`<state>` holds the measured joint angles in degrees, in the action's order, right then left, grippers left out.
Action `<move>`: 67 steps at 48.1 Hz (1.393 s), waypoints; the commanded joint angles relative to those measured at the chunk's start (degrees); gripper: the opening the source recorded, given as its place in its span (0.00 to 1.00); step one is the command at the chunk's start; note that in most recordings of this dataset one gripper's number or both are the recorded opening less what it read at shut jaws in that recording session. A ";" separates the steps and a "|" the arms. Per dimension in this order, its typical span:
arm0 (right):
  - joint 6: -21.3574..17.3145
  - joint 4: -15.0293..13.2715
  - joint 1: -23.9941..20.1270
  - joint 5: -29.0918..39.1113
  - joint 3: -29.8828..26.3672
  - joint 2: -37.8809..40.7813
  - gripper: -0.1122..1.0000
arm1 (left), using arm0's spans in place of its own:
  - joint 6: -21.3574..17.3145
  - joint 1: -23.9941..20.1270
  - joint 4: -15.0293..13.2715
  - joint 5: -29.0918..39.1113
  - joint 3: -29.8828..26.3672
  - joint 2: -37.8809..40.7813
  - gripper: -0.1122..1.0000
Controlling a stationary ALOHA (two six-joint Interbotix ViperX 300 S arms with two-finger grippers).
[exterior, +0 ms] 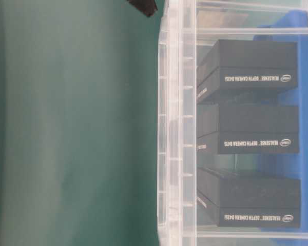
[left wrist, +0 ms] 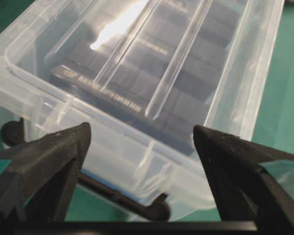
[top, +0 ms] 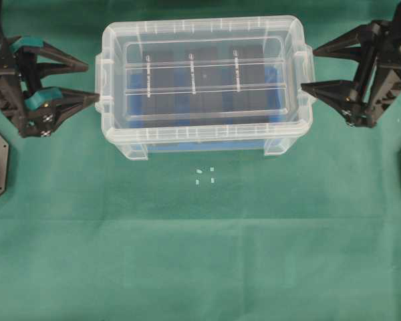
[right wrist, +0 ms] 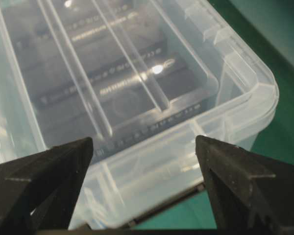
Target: Clamp the lid of the box with both arms, then lift and open it.
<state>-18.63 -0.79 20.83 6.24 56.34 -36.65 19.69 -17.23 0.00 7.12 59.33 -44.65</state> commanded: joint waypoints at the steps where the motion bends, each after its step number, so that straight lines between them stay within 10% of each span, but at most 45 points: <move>1: -2.72 0.26 0.35 0.44 -2.64 0.97 0.88 | 2.29 -0.18 -0.09 0.44 -2.72 1.23 0.98; 25: -12.92 -0.18 0.53 14.77 -9.84 6.06 0.83 | 11.43 -0.44 -0.09 11.16 -10.46 8.96 0.97; 39: -13.36 -0.09 0.53 17.93 -11.69 9.23 0.59 | 12.83 -1.93 0.18 16.44 -12.92 12.22 0.94; 56: -13.36 -0.62 0.35 21.97 -13.54 9.67 0.46 | 13.97 -4.75 0.35 24.35 -14.68 12.39 0.32; 67: -13.36 -0.79 0.35 22.06 -14.06 9.58 0.46 | 13.97 -4.39 0.35 25.93 -17.31 13.80 0.23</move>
<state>-32.26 -1.49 21.62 28.48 43.24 -27.33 33.75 -21.80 0.18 32.70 44.30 -31.29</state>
